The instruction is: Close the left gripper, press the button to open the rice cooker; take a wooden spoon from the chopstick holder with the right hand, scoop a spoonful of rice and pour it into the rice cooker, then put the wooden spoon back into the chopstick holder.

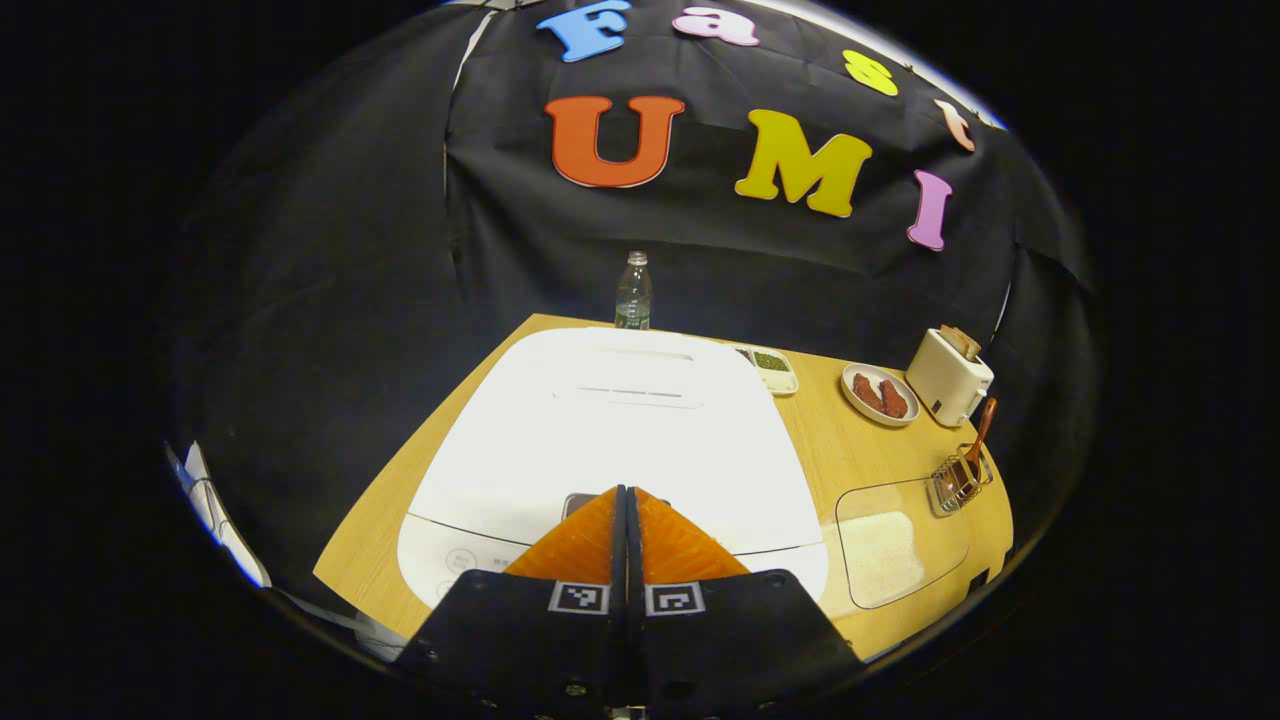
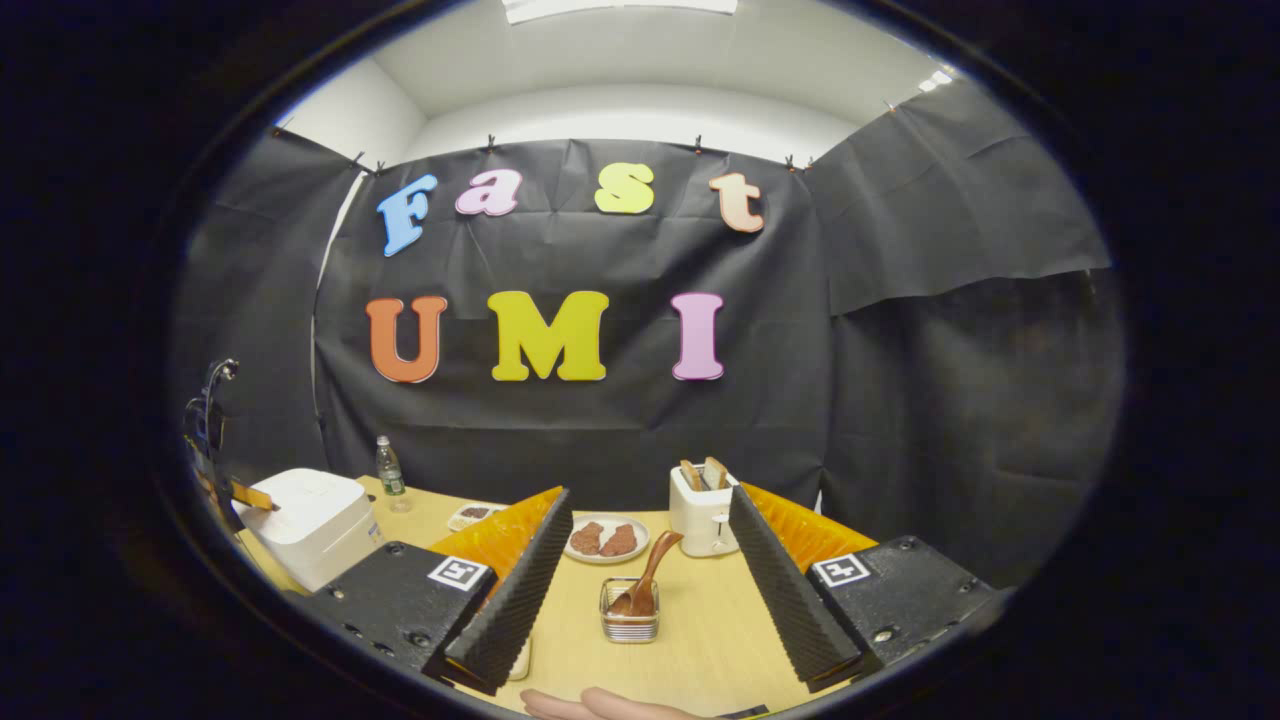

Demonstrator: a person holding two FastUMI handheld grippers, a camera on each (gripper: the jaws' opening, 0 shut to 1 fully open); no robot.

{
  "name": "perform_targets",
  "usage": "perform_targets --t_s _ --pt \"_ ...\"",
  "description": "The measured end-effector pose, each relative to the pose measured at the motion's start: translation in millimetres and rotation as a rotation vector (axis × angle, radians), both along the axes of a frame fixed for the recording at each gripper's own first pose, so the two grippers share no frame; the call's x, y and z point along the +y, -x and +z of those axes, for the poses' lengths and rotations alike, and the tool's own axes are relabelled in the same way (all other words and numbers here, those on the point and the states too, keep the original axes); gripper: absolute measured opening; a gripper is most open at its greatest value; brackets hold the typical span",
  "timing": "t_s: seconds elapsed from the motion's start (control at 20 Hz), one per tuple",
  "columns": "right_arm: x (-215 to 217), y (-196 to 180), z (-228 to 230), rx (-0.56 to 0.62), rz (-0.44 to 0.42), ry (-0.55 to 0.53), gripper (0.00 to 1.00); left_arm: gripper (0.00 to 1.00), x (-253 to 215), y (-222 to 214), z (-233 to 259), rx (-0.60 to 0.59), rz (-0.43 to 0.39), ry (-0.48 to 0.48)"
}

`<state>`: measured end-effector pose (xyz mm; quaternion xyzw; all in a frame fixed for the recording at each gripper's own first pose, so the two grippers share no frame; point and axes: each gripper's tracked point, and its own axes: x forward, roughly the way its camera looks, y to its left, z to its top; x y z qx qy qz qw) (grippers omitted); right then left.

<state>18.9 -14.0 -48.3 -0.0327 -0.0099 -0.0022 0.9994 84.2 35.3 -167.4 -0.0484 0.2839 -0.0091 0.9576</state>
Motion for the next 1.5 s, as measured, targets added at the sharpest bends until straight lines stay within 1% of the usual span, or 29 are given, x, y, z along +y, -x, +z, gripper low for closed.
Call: perform_targets --t_s 0.05,0.15,0.2,0.25,0.3,0.35,0.4,0.5,0.55,0.6,0.65,0.7,0.75,0.8,0.85,0.9,1.0,1.15,1.3,1.4,1.45,1.5 --pt "0 -1 0 0.0 0.002 -0.003 0.96 0.0 0 1 0 0.016 0.003 0.024" --pt "-2 -2 -4 0.004 -0.005 0.002 0.96 0.0 0 2 5 -0.005 -0.007 0.031" --pt "-3 -3 -7 0.008 -0.009 0.006 1.0 0.0 2 2 16 -0.048 0.001 0.028" --pt "-4 -4 -10 0.012 -0.013 0.01 0.96 0.0 4 5 33 -0.105 0.014 0.032" --pt "-7 -5 -12 0.02 -0.02 0.015 1.0 0.0 3 9 52 -0.161 0.025 0.041" --pt "-10 -6 -16 0.028 -0.03 0.02 1.0 0.0 3 17 77 -0.229 0.032 0.036" --pt "-11 -7 -18 0.034 -0.036 0.021 1.0 0.11 0 25 90 -0.276 0.028 0.036" --pt "-13 -9 -21 0.043 -0.042 0.013 1.0 0.7 -7 40 119 -0.366 0.026 0.032" --pt "-14 -10 -23 0.047 -0.043 0.007 1.0 1.0 -10 45 128 -0.39 0.028 0.017" --pt "-14 -11 -25 0.051 -0.043 0.003 1.0 0.96 -7 52 133 -0.411 0.032 -0.012" --pt "-15 -12 -27 0.053 -0.044 0.002 1.0 1.0 -8 60 138 -0.44 0.029 -0.05" --pt "-15 -15 -29 0.054 -0.043 0.003 1.0 0.94 -10 68 143 -0.461 0.023 -0.078" --pt "-14 -18 -31 0.056 -0.043 0.002 1.0 0.94 -14 76 145 -0.473 0.019 -0.093" --pt "-14 -22 -35 0.063 -0.043 0.003 1.0 0.94 -18 82 146 -0.479 0.014 -0.091" --pt "-15 -27 -42 0.073 -0.044 0.001 0.96 0.94 -24 88 146 -0.482 -0.001 -0.081" --pt "-16 -32 -48 0.082 -0.043 -0.005 1.0 0.94 -28 92 146 -0.488 -0.012 -0.067" --pt "-17 -43 -57 0.093 -0.035 -0.025 1.0 0.94 -28 96 145 -0.506 -0.016 -0.054" --pt "-24 -70 -84 0.126 -0.035 -0.057 1.0 0.94 -31 103 141 -0.542 -0.01 -0.046" --pt "-32 -105 -113 0.172 -0.041 -0.1 1.0 0.94 -39 106 126 -0.593 -0.011 -0.039" --pt "-36 -132 -133 0.201 -0.044 -0.146 1.0 0.94 -38 105 106 -0.581 -0.018 -0.069" --pt "-35 -146 -143 0.207 -0.042 -0.16 0.96 0.94 -39 104 97 -0.565 -0.022 -0.084" --pt "-35 -159 -149 0.203 -0.041 -0.17 0.96 0.94 -36 104 91 -0.559 -0.011 -0.089"
